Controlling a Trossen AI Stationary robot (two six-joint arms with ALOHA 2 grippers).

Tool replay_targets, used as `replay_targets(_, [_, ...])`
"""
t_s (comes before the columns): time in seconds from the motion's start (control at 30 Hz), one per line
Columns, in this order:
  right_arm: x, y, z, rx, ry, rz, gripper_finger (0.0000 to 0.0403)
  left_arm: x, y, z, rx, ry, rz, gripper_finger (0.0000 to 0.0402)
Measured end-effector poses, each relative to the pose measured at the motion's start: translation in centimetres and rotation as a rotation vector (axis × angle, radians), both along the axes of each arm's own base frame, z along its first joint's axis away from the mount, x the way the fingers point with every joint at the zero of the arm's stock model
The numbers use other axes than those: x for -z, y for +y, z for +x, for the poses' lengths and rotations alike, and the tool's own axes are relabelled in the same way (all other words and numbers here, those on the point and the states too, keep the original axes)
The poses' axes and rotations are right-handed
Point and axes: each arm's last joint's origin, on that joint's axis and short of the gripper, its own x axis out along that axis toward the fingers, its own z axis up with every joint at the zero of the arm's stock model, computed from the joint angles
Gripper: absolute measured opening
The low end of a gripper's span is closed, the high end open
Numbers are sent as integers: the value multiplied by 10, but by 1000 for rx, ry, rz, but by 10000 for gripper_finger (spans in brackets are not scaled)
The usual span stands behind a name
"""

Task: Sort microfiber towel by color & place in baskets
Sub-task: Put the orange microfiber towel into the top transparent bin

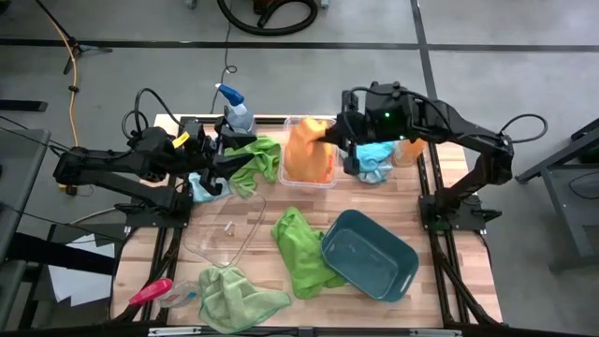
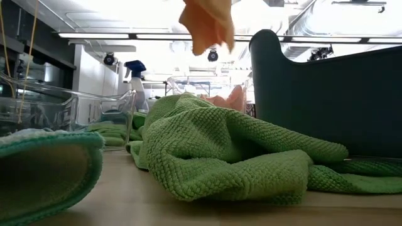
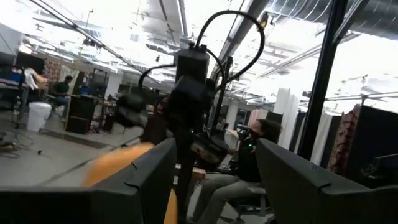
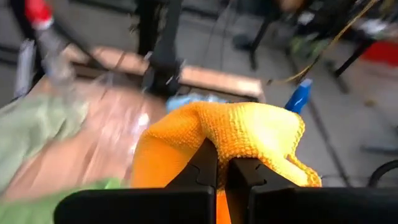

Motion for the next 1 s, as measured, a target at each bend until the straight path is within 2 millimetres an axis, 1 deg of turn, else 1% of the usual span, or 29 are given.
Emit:
replay_targets(0.13, [11,-6,-7,-28,126,48,0,0,1,0,-12,1,3,209])
replay_targets(0.23, [17,-10,-11,-62,160,48,0,0,1,0,-39,2,-8,209])
replay_targets(0.33, [22,-17,-15,-92,129,44,0,0,2,0,-47,2,-11,209])
replay_targets(0.4, [27,-25,-16,-67,89,51,0,0,2,0,-47,3,-11,209])
replay_targets(0.5, [34,-36,-12,-15,8,61,0,0,2,0,-49,7,-5,209])
replay_targets(0.6, [38,-46,-3,32,-92,62,0,1,2,0,-67,15,42,209])
replay_targets(0.67, [42,-51,8,97,-143,73,0,1,2,0,-80,18,75,209])
replay_targets(0.7, [47,-54,15,129,-140,77,0,1,2,0,-85,20,87,209])
replay_targets(0.83, [70,-64,40,202,-17,65,0,1,2,0,-94,22,112,209])
replay_targets(1.0, [103,-74,63,278,219,45,0,-1,2,-3,-97,13,118,209])
